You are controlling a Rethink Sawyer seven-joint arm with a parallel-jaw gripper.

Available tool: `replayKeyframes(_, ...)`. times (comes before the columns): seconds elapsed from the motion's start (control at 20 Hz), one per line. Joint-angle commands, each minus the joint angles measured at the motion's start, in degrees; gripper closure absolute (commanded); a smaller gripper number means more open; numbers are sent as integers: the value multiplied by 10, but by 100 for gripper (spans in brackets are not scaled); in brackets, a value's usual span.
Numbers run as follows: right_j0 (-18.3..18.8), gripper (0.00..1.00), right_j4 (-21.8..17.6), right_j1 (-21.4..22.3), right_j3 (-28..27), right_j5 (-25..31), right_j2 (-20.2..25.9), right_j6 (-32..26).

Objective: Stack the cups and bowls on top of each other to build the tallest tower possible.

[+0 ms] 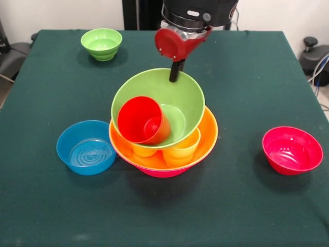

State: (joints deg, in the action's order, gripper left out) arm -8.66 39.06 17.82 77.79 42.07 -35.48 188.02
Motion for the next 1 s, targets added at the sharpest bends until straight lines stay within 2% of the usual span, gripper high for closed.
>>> replayKeyframes(0.05,-7,100,-31,-14,27,-42,98,-14)
replayKeyframes(0.55,-12,100,-30,-25,18,-45,97,5)
replayKeyframes(1.0,-19,100,-22,-13,40,-55,108,5)
